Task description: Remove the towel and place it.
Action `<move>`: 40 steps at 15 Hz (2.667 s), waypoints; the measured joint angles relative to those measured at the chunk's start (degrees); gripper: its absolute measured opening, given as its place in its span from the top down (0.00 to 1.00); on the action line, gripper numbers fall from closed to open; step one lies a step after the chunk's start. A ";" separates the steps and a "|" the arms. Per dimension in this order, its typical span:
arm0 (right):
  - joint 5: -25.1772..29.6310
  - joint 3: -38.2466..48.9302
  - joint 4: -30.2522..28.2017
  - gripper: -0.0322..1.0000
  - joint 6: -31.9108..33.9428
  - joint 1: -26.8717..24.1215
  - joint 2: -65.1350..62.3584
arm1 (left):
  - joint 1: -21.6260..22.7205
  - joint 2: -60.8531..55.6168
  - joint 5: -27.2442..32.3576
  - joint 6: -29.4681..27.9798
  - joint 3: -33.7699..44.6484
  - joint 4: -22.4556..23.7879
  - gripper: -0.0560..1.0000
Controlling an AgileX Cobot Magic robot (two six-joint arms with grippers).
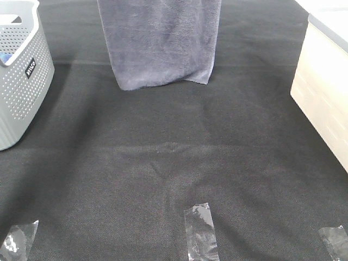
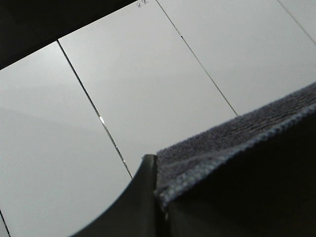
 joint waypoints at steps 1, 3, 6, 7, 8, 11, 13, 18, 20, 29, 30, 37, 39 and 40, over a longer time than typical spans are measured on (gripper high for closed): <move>0.11 -0.23 0.00 0.95 0.00 0.00 0.00 | 0.00 0.00 0.00 0.00 -0.11 0.00 0.95; 0.23 -0.29 0.00 0.95 0.00 0.00 0.00 | 0.06 0.00 -0.11 0.00 -0.63 0.06 0.95; 1.32 -0.29 0.00 0.95 0.06 0.00 0.00 | 0.40 0.00 1.09 0.00 -0.69 0.06 0.95; 1.83 -0.29 0.00 0.95 0.29 0.00 0.00 | 0.40 0.00 2.06 0.00 -0.69 0.06 0.95; 2.23 -0.29 0.00 0.95 0.57 0.06 0.00 | 0.40 0.00 3.15 0.00 -0.69 0.06 0.95; 6.93 -0.29 0.00 0.95 3.90 0.06 0.00 | 0.40 0.00 5.21 -1.15 -0.69 0.11 0.95; 12.66 -0.29 1.43 0.95 7.45 0.17 0.00 | 0.17 0.00 11.63 -5.33 -0.69 0.11 0.95; 38.79 -0.29 13.75 0.95 9.34 0.11 -4.64 | -4.81 -3.95 48.82 -3.32 -0.69 -5.39 0.95; 47.44 -0.29 17.13 0.95 9.40 0.06 -7.79 | -6.07 -8.08 62.57 -0.86 -0.69 -8.71 0.95; 77.35 -0.40 25.44 0.95 12.15 0.06 -13.58 | -6.42 -17.65 87.32 -0.86 1.72 -18.51 0.95; 77.46 0.17 25.50 0.95 12.61 0.06 -14.21 | -6.42 -19.42 87.38 -1.15 5.39 -18.85 0.95; 77.46 20.34 29.79 0.95 13.52 0.17 -27.33 | -6.88 -41.65 87.20 -4.30 39.53 -22.86 0.95; 77.29 26.70 30.88 0.95 13.75 0.40 -32.43 | -6.99 -47.96 86.75 -4.98 47.96 -24.12 0.95; 77.29 30.31 31.57 0.95 13.98 0.74 -35.29 | -7.05 -50.99 86.69 -5.73 52.25 -24.75 0.95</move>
